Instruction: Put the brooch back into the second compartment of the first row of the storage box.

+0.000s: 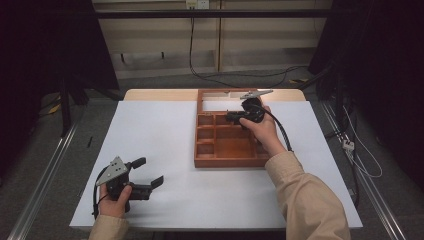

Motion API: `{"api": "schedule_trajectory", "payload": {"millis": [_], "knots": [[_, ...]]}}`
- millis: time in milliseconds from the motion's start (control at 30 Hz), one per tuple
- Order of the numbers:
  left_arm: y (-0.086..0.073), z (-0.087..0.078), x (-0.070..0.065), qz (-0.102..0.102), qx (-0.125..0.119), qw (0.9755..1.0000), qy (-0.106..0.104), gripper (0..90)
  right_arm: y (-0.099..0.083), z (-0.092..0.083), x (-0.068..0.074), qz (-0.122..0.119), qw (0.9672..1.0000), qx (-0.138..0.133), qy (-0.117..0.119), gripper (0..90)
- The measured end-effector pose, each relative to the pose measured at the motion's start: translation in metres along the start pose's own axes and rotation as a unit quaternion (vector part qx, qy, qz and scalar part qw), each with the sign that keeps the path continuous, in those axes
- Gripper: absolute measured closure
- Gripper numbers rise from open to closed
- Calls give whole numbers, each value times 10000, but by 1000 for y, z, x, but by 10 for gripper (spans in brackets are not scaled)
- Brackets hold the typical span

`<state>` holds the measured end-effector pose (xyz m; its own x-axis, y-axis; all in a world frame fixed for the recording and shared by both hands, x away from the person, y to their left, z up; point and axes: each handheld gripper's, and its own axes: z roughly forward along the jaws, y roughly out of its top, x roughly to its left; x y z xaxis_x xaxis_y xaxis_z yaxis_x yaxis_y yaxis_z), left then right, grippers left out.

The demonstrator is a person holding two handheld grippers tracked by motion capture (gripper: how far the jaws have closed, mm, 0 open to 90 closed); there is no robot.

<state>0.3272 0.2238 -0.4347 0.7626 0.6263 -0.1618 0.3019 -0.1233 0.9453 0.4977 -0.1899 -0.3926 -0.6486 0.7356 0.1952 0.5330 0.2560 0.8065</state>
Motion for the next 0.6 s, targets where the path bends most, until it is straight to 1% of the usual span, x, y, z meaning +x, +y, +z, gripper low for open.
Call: {"api": "schedule_trajectory", "payload": {"millis": [67,167,333,433,600], "knots": [[0,0,0,-1,-1,10000,9,26,1,0,-1,20,10000,15,-3,794],[0,0,0,-5,0,10000,10,26,3,1,-1,-12,10000,40,-25,795],[0,0,0,0,3,10000,6,26,5,3,1,1,10000,-4,-23,794],[0,0,0,4,2,10000,5,26,6,5,1,0,10000,21,-41,794],[0,0,0,5,4,10000,9,26,8,6,1,-42,10000,36,-72,795]]}}
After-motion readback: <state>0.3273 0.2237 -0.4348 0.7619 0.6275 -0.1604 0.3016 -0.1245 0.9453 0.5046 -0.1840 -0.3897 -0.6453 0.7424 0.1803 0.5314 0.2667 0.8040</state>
